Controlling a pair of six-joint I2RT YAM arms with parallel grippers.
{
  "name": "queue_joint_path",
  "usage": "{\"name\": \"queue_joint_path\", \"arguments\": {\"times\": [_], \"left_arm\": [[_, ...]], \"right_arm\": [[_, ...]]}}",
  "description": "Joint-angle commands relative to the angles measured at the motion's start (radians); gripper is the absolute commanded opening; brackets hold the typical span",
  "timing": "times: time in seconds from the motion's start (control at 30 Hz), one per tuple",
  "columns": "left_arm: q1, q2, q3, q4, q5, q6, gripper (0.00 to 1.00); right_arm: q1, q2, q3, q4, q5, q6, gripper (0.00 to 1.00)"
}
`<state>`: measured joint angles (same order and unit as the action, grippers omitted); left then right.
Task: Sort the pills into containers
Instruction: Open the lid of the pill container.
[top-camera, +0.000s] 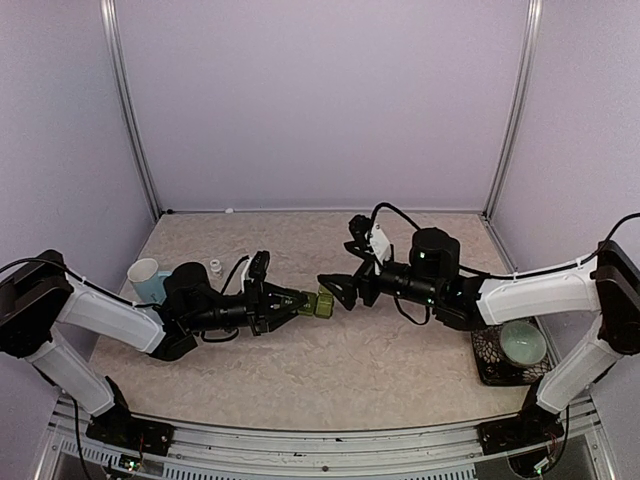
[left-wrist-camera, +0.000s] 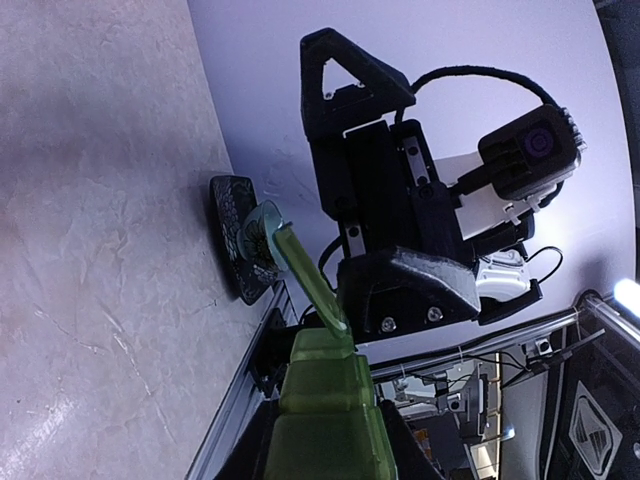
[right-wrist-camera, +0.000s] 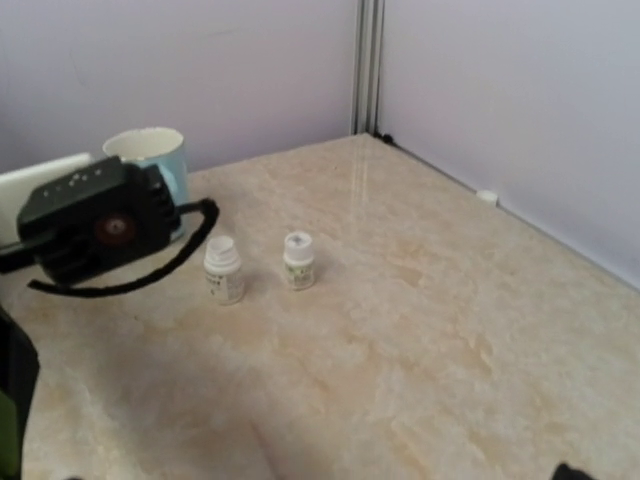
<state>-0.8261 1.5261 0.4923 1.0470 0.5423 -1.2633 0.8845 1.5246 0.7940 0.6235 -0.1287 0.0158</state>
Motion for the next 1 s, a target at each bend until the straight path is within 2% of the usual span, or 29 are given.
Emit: {"name": "queue_joint_path", "arguments": {"times": [0.0,0.2,0.4,0.67,0.8,0.97], "left_arm": [[-0.005,0.006,-0.001,0.043,0.015,0.028,0.19],[-0.001,0.032,0.001,0.022,-0.013,0.047,0.2],[0.02,0.136,0.028,0.042,-0.031,0.055,0.2],[0.044,0.322,0.152,0.034,-0.046,0.085,0.21],[0.045,0.399,0.241,-0.058,-0.105,0.141,0.24],[0.053,0.506,0.327,-0.109,-0.14,0.141,0.25]], "right_arm": [[-0.012,0.016,0.043,-0.073,-0.007,-0.012,1.0],[-0.018,-0.037,0.103,-0.153,-0.011,0.031,1.0],[-0.03,-0.11,0.157,-0.281,0.037,0.107,1.0],[-0.039,-0.257,0.035,-0.284,0.15,0.161,1.0],[-0.041,-0.31,-0.027,-0.293,0.192,0.167,1.0],[-0.043,-0.348,-0.084,-0.295,0.225,0.184,1.0]]}}
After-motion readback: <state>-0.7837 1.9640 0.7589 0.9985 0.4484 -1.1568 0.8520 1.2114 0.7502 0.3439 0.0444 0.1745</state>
